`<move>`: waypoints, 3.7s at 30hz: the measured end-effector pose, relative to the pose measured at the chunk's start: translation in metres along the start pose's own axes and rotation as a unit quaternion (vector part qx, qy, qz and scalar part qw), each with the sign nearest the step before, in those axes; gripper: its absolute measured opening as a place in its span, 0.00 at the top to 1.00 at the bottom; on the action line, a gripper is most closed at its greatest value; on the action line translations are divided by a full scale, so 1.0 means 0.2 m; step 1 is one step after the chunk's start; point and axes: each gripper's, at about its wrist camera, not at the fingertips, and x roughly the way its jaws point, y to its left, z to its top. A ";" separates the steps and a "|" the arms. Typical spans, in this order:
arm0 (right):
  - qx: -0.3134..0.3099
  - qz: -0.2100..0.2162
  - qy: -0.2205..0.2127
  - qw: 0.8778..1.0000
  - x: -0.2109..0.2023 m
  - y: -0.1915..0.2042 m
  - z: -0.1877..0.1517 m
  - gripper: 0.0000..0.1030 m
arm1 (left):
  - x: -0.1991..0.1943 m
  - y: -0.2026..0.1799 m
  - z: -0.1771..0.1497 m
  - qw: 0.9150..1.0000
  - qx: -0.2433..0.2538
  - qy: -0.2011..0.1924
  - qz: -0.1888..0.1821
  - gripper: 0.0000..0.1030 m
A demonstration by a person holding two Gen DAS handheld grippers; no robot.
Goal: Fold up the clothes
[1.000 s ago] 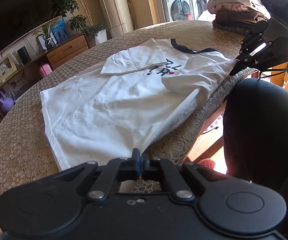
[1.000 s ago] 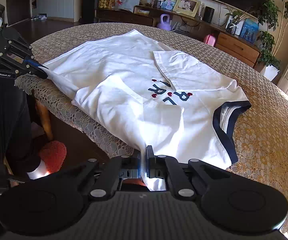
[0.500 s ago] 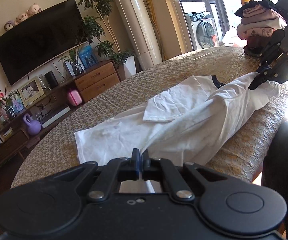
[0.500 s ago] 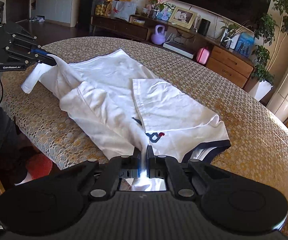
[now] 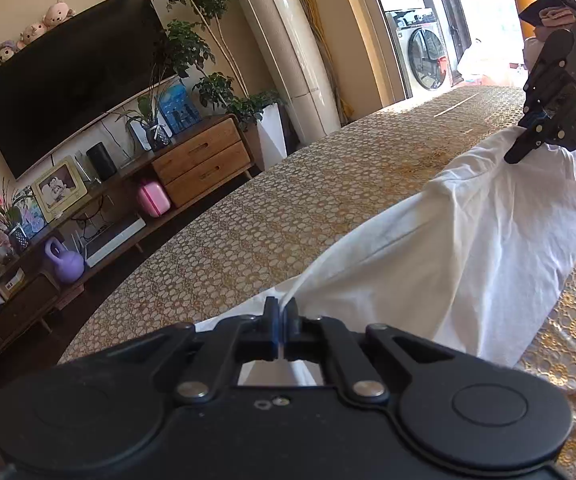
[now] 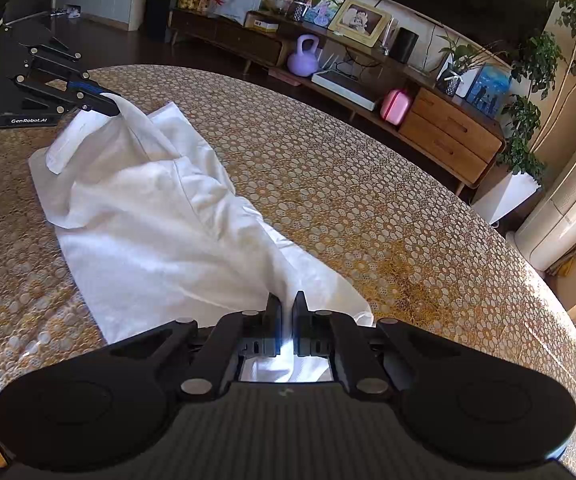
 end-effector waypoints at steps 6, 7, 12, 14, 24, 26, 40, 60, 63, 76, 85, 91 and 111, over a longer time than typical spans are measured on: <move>0.019 0.002 0.026 0.999 0.28 -0.12 0.04 0.96 | 0.27 0.06 0.00 0.999 -0.008 0.044 -0.007 0.80; 0.024 0.004 0.030 0.999 0.32 -0.13 0.03 0.96 | 0.30 0.07 0.00 0.999 -0.010 0.049 -0.007 0.77; 0.040 0.015 0.043 0.998 0.46 -0.15 -0.02 0.96 | 0.39 0.07 -0.03 0.998 -0.006 0.067 -0.009 0.00; 0.050 0.017 0.039 0.998 0.47 -0.15 -0.04 0.96 | 0.40 0.06 -0.05 0.997 -0.003 0.072 -0.008 0.00; 0.117 -0.024 -0.029 0.992 0.29 -0.20 -0.05 0.60 | 0.22 0.23 -0.03 0.998 -0.047 0.041 0.003 0.00; 0.126 -0.044 -0.047 0.990 0.20 -0.21 -0.07 0.37 | 0.15 0.28 -0.04 0.998 -0.041 0.037 0.004 0.00; 0.152 -0.074 -0.030 0.985 0.09 -0.14 -0.20 0.35 | 0.29 0.25 0.01 0.998 0.004 0.046 0.036 0.00; 0.167 -0.094 0.039 0.981 0.29 -0.29 -0.29 0.91 | 0.46 0.27 -0.04 0.995 0.000 0.075 0.058 0.00; 0.199 -0.075 0.015 0.977 0.25 -0.32 -0.32 0.91 | 0.47 0.29 -0.02 0.994 0.002 0.071 0.080 0.00; 0.227 0.011 -0.042 0.973 0.03 -0.27 -0.36 0.40 | 0.13 0.45 -0.21 0.995 -0.039 0.057 -0.069 0.00; 0.206 0.057 -0.015 0.977 0.10 -0.15 -0.39 0.40 | 0.25 0.43 -0.24 0.992 -0.082 0.054 -0.083 0.00; 0.190 0.059 -0.001 0.980 0.14 -0.12 -0.40 0.39 | 0.32 0.44 -0.20 0.991 -0.121 0.046 -0.041 0.29; 0.200 0.048 -0.011 0.978 0.11 -0.12 -0.43 0.38 | 0.38 0.58 -0.18 0.982 -0.180 0.050 0.013 0.00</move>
